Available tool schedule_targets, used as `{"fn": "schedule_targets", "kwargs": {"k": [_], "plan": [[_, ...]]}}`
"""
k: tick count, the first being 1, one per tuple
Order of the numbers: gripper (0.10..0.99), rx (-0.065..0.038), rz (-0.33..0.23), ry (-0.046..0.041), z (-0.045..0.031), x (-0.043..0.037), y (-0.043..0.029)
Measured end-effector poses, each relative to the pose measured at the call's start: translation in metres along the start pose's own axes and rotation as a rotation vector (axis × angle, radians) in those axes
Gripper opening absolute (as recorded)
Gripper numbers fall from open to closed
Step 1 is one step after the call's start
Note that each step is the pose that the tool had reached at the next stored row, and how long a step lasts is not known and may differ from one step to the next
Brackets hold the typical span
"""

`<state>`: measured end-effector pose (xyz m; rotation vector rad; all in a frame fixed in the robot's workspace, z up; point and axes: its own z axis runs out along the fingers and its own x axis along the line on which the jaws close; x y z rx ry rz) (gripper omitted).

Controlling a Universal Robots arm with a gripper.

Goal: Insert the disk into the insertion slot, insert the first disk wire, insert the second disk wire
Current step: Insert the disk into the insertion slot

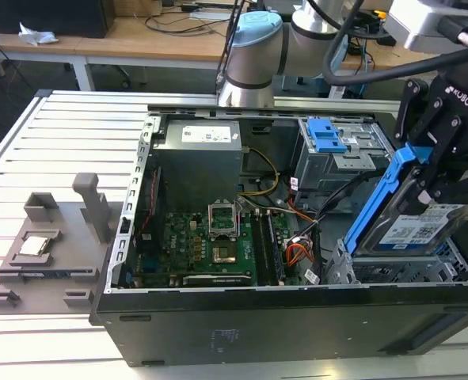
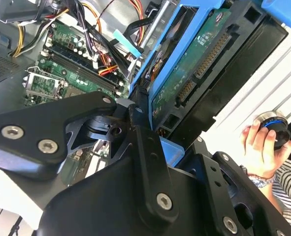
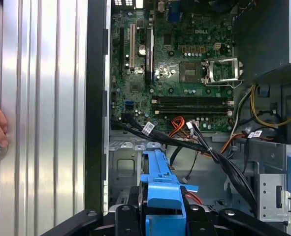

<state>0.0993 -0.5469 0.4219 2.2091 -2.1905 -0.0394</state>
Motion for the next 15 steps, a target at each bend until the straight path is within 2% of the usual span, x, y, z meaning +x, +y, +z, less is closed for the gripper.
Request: {"fn": "schedule_targets", "kwargs": {"k": [6,15], "plan": [[0.365,0.0,0.0,0.0001,0.0132,-0.0001,-0.0005],[0.365,0.0,0.0,0.0,0.0213,-0.0001,-0.0008]]}}
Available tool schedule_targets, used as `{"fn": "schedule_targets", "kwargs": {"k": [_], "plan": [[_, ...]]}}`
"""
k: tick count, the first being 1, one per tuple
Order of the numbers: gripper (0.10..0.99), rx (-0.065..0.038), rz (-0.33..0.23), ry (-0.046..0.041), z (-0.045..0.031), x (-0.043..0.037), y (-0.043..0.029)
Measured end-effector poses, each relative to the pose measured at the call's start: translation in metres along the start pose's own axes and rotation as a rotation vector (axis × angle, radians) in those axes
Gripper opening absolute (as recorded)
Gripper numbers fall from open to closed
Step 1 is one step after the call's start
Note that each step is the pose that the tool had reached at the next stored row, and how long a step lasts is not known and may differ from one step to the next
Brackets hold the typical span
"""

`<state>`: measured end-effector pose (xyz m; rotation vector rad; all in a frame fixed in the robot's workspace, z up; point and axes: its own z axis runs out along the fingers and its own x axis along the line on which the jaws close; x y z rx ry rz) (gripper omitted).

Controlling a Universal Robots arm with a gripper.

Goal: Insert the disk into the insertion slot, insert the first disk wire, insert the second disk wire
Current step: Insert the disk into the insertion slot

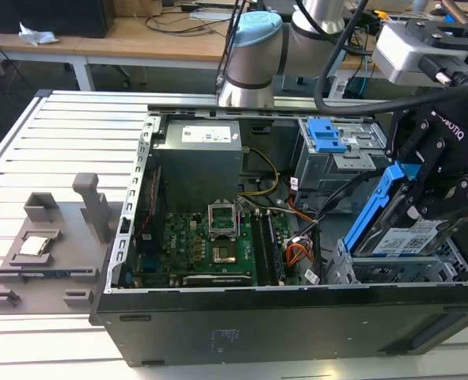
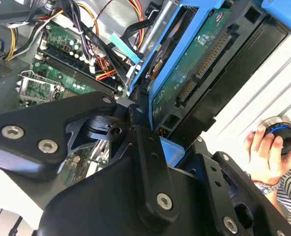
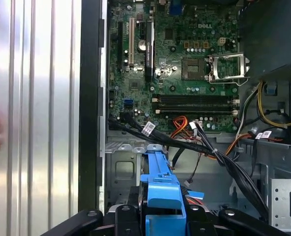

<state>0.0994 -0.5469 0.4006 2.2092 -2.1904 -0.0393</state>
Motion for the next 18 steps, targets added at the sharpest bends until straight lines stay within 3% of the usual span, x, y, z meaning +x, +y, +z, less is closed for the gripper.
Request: {"fn": "schedule_targets", "kwargs": {"k": [12,18], "plan": [[0.365,0.0,0.0,-0.0001,0.0131,-0.0001,-0.0005],[0.365,0.0,0.0,0.0,0.0139,-0.0001,-0.0006]]}}
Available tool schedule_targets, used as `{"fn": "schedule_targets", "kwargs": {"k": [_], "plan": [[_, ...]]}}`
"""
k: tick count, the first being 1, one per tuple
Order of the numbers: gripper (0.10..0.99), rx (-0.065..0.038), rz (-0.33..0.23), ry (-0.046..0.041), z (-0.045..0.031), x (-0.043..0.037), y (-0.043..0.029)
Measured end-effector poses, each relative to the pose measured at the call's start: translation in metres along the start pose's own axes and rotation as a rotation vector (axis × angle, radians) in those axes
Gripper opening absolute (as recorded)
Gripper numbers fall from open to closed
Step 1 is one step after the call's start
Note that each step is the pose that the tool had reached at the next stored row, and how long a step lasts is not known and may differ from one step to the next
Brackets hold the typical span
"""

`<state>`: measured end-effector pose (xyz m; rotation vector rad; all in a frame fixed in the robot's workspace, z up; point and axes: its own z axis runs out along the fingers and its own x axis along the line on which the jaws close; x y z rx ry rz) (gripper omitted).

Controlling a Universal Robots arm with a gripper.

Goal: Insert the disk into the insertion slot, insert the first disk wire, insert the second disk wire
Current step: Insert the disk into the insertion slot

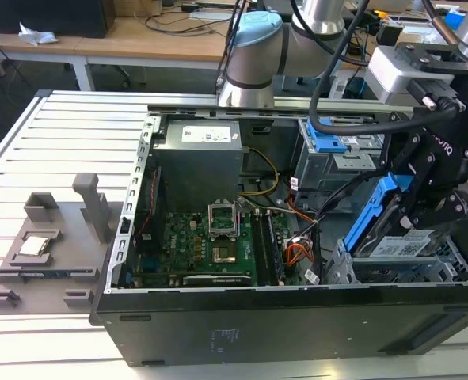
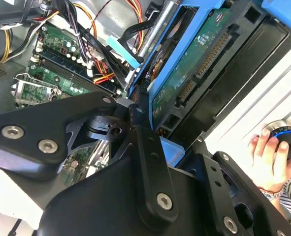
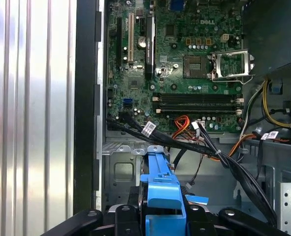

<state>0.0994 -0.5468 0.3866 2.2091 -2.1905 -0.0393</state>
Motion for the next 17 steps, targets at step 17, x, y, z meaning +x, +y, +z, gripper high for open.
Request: {"fn": "schedule_targets", "kwargs": {"k": [17], "plan": [[0.106,0.0,0.0,0.0,0.0002,0.0,0.0]]}}
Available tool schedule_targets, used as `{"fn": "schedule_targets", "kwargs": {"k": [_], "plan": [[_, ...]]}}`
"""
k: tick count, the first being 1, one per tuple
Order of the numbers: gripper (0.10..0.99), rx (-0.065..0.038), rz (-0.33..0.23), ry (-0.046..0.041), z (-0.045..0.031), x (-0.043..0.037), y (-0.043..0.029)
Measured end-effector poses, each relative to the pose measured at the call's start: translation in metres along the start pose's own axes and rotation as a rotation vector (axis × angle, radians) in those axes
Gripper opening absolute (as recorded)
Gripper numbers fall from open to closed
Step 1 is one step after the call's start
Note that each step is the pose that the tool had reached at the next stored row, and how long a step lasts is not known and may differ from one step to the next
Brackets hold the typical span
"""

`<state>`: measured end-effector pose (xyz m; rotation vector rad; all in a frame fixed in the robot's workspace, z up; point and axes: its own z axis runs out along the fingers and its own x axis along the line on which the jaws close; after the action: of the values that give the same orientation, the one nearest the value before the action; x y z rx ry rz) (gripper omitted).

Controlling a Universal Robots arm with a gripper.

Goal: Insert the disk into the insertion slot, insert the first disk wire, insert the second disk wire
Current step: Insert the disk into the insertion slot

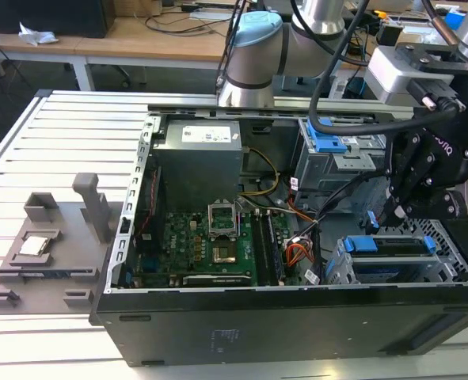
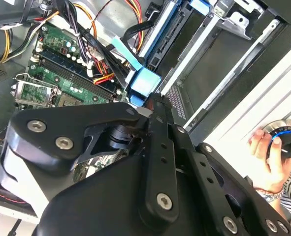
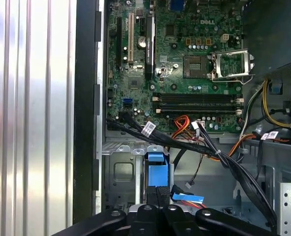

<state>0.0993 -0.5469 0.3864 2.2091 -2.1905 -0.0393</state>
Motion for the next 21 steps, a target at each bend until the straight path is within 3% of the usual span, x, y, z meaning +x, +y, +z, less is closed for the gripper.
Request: {"fn": "schedule_targets", "kwargs": {"k": [6,14,21], "plan": [[0.106,0.0,0.0,-0.0001,0.0001,0.0,-0.0001],[0.106,-0.001,0.0,0.0015,0.0001,-0.0052,-0.0182],[0.106,-0.007,0.0,0.004,0.0163,-0.0061,-0.0267]]}}
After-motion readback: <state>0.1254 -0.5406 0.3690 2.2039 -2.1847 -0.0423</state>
